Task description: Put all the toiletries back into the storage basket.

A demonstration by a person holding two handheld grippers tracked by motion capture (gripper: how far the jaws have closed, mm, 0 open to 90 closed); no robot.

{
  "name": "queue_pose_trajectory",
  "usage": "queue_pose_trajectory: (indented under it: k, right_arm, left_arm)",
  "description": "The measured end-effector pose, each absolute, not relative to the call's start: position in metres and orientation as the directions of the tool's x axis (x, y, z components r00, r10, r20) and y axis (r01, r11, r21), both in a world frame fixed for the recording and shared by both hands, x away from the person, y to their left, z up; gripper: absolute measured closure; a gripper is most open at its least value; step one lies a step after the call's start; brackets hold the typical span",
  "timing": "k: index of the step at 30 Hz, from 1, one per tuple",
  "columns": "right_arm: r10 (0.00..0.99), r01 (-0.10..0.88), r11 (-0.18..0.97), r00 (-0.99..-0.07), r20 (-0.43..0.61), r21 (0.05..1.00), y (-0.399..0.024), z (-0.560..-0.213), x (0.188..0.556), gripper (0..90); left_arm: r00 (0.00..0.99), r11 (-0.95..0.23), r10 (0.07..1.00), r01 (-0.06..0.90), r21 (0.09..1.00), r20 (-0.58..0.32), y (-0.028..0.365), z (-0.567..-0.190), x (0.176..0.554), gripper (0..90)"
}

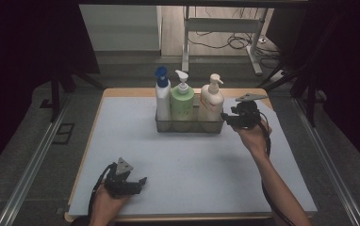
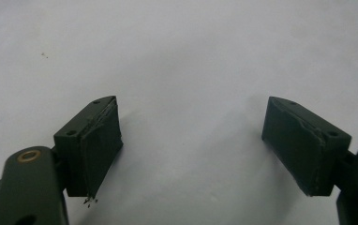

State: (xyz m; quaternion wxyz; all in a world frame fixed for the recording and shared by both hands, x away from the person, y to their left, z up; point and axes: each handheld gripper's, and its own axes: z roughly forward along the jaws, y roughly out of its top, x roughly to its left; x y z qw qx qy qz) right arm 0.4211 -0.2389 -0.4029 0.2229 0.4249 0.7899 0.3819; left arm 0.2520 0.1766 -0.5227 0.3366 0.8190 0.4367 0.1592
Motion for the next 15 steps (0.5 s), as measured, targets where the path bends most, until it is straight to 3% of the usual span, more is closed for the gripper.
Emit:
queue_pose_trajectory:
  k: [10,15]
  right_arm:
    - [0.868,0.533,0.342,-0.494,-0.044,0.774,-0.245,-0.416,0.434,52.7]
    - [0.872,0.553,0.310,-0.489,0.000,0.773,-0.247,-0.420,0.444,58.3]
  left_arm:
    - [0.568,-0.391,0.822,0.608,0.690,-0.034,0.177,-0.523,0.252,19.5]
    - [0.567,-0.391,0.823,0.609,0.690,-0.035,0.177,-0.523,0.252,19.4]
